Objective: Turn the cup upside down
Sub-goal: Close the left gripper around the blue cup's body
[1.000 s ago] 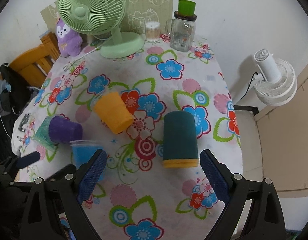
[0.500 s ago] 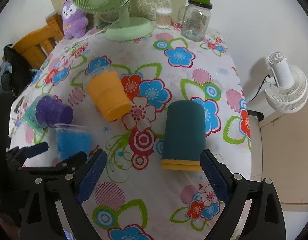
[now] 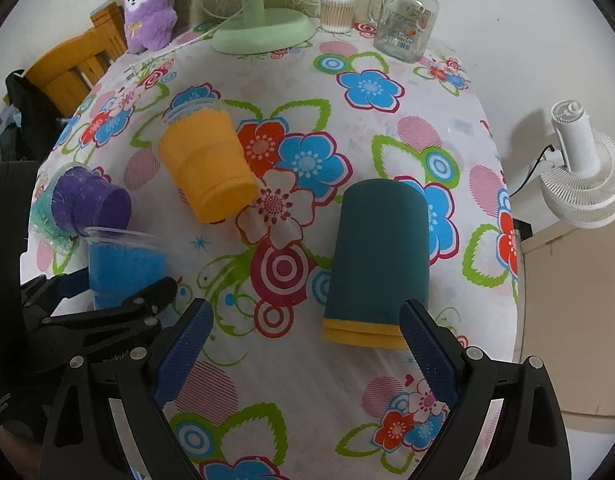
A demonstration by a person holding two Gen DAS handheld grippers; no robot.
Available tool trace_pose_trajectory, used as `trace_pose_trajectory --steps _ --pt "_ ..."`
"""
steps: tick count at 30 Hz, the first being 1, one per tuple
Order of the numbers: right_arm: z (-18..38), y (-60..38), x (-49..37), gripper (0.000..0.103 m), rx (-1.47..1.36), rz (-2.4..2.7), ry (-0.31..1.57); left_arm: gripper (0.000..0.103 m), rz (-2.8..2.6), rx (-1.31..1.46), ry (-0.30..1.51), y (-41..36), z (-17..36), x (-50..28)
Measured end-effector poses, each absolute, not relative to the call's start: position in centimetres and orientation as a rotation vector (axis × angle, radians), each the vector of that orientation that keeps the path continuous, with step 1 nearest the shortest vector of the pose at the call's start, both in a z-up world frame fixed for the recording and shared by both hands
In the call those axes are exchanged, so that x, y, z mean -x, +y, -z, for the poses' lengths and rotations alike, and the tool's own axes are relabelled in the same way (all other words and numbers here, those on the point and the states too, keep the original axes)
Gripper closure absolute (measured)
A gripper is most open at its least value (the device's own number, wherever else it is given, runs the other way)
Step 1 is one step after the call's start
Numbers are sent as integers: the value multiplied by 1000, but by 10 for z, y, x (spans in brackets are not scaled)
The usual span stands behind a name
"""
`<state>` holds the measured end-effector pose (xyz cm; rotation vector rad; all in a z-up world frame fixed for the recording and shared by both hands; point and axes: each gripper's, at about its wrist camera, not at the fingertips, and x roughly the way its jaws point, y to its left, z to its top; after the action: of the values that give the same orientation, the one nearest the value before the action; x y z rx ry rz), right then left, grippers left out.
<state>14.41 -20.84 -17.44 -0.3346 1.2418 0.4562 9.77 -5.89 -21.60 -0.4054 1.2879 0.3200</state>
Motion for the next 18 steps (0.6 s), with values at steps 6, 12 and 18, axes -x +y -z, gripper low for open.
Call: trace_pose_trajectory --steps 6,12,18 --pt "175 -208 -144 7 328 -461 1247 40 -307 448 1288 -63 215 -93" --pt "173 -207 -139 7 327 -466 1246 40 -306 453 1283 -64 210 -82" --pt "179 -207 -130 7 345 -463 1262 40 -263 460 1303 -68 211 -65"
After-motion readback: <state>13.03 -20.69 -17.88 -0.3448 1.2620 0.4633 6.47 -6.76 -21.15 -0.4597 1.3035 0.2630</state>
